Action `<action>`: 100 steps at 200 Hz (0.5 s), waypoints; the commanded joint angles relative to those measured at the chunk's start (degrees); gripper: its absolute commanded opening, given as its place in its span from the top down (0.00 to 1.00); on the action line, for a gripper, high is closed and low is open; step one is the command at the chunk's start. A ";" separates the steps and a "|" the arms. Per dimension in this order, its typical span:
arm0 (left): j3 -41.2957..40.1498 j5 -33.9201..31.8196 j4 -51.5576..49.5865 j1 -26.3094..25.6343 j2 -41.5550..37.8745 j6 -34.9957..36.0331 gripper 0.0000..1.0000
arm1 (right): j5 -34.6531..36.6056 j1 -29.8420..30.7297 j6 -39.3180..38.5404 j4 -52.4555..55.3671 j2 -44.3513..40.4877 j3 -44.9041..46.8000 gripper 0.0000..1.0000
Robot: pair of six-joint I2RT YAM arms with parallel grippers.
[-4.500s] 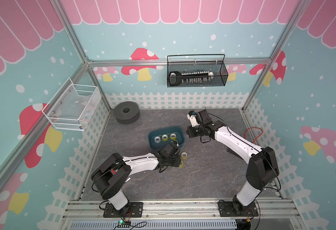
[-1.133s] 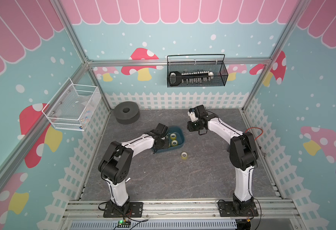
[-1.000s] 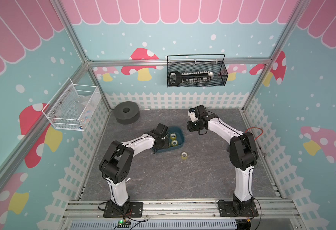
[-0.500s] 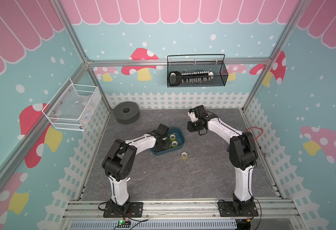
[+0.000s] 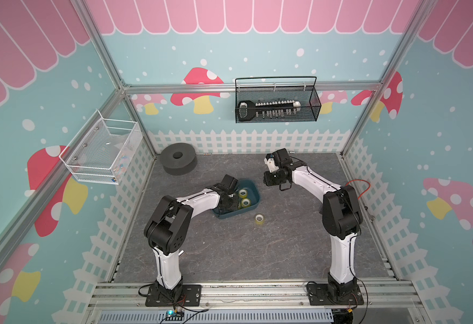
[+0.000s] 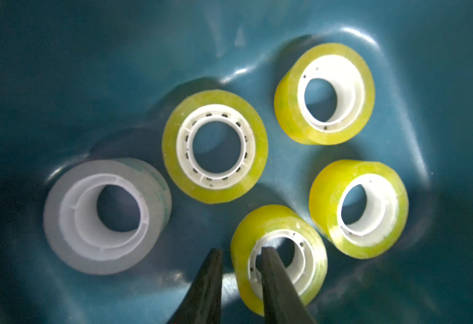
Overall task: Put the transparent tape into the storage box
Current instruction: Place the tape in the storage box, then pick up the tape from the center of the board.
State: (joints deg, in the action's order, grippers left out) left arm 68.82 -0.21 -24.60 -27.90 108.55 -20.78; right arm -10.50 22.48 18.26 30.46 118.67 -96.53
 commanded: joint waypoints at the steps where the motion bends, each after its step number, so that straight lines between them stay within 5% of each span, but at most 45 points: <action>1: 0.35 -0.82 -0.63 -0.31 -0.42 -0.01 0.68 | -0.71 -0.24 -0.25 0.92 1.36 -1.82 0.78; 100: 4.56 -2.12 -2.48 -0.31 -7.83 -0.58 0.49 | -1.80 -0.25 -0.59 1.96 -1.46 -1.49 0.76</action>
State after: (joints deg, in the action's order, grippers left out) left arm 70.72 -1.08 -26.26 -27.90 105.10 -20.80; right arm -11.55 22.48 18.24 30.65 118.69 -98.02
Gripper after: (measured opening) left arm 0.499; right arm 0.236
